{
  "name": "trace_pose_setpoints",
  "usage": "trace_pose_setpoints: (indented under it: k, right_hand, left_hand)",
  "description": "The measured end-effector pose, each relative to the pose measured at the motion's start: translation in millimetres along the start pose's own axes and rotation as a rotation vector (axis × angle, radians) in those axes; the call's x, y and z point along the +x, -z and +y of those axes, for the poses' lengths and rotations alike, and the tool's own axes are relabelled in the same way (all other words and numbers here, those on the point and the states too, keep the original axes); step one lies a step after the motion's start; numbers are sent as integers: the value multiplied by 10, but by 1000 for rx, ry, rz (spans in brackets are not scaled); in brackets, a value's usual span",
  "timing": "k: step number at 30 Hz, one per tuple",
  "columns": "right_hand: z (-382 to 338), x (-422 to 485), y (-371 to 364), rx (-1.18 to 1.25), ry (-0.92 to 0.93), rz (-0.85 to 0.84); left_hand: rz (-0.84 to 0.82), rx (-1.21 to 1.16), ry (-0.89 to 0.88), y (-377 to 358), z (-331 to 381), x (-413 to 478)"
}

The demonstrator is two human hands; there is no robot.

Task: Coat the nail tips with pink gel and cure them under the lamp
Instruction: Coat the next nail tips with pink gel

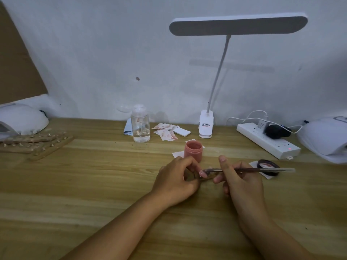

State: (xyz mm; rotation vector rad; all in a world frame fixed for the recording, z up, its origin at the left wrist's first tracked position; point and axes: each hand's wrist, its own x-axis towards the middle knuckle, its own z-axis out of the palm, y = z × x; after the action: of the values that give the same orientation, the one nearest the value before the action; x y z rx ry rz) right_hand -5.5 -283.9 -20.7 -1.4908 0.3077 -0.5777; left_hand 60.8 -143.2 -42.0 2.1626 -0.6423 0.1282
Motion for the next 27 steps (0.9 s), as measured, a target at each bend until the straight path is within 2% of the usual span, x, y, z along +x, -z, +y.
trace_pose_setpoints:
  k: [27]
  right_hand:
    - [18,-5,-10,-78,35,-24]
  left_hand:
    - [-11,-1,7,-6,-3,0]
